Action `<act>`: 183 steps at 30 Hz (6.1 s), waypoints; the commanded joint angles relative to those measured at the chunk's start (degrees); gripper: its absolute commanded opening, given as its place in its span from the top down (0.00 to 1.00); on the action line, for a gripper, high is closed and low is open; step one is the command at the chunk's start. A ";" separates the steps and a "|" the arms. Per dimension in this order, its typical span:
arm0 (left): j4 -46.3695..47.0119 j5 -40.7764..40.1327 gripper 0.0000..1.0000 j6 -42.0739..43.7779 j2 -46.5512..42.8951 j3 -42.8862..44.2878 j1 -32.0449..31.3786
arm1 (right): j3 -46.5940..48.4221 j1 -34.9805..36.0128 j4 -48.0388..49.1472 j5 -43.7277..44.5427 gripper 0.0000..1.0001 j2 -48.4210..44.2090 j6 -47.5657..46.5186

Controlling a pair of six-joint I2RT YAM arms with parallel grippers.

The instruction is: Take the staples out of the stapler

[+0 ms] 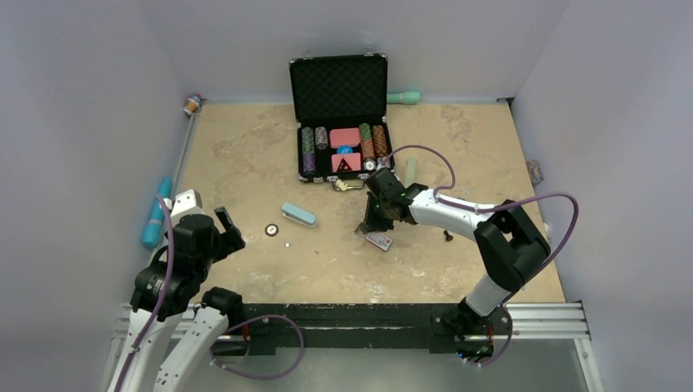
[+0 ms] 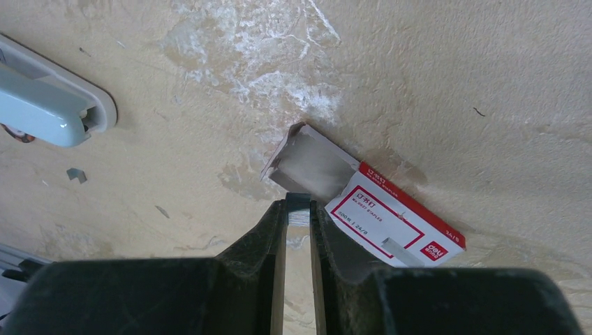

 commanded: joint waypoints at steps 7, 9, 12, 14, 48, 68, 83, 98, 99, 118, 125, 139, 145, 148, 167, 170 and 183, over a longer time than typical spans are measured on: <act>1.76 -0.02 0.13 1.11 -0.59 -0.23 0.47 | -0.14 -0.25 0.75 2.96 0.85 1.08 1.65; 1.78 -0.02 0.13 1.09 -0.64 -0.24 0.47 | -0.15 -0.30 0.99 2.71 0.83 1.57 1.72; 1.73 -0.02 0.13 1.09 -0.71 -0.18 0.47 | -0.40 -0.29 1.81 2.09 0.81 1.89 1.97; 1.77 -0.02 0.13 1.11 -0.71 -0.19 0.51 | -0.14 -0.26 1.77 2.19 0.79 2.00 2.00; 1.91 0.26 0.13 1.23 -1.06 -0.33 1.52 | 10.59 0.40 -5.47 3.90 0.65 -2.59 -5.68; 2.00 0.33 0.13 1.36 -0.16 -0.33 1.78 | 26.74 13.08 -1.37 -8.45 0.53 6.59 -35.30; 1.87 0.07 0.14 1.28 0.33 -0.28 2.29 | 47.66 14.00 -15.94 -7.82 0.57 25.18 -14.07; 1.76 0.07 0.16 1.12 0.38 -0.23 2.84 | 50.13 16.31 -16.69 -5.59 0.57 30.28 5.13; 1.84 0.08 0.16 1.18 0.29 -0.32 2.91 | 50.85 16.72 -17.35 -4.32 0.58 30.77 5.99; 2.04 0.40 0.16 1.28 -1.28 -0.54 4.24 | 60.50 21.80 -29.02 6.39 0.63 40.74 14.35; 2.12 0.47 0.16 1.35 -1.96 -0.63 4.34 | 59.89 21.97 -28.21 6.28 0.62 41.61 14.48; 2.30 0.69 0.16 1.46 -2.20 -0.70 4.34 | 62.50 21.96 -28.59 8.24 0.75 43.32 14.44; 2.41 0.87 0.16 1.47 -2.18 -0.69 4.59 | 64.45 21.96 -29.48 10.24 0.75 44.16 14.22; 2.47 1.01 0.16 1.63 -2.18 -0.77 4.73 | 65.00 22.03 -29.76 11.37 0.76 44.44 14.14; 2.97 1.82 0.17 2.00 -3.28 -0.98 7.45 | 63.75 24.72 -33.42 12.36 0.81 44.77 11.81; 3.01 1.86 0.17 2.00 -3.34 -0.99 7.47 | 63.40 24.76 -33.18 12.25 0.81 45.05 11.45; 3.19 2.35 0.17 2.21 -3.50 -1.11 7.50 | 63.27 24.82 -32.15 14.90 0.85 46.13 10.17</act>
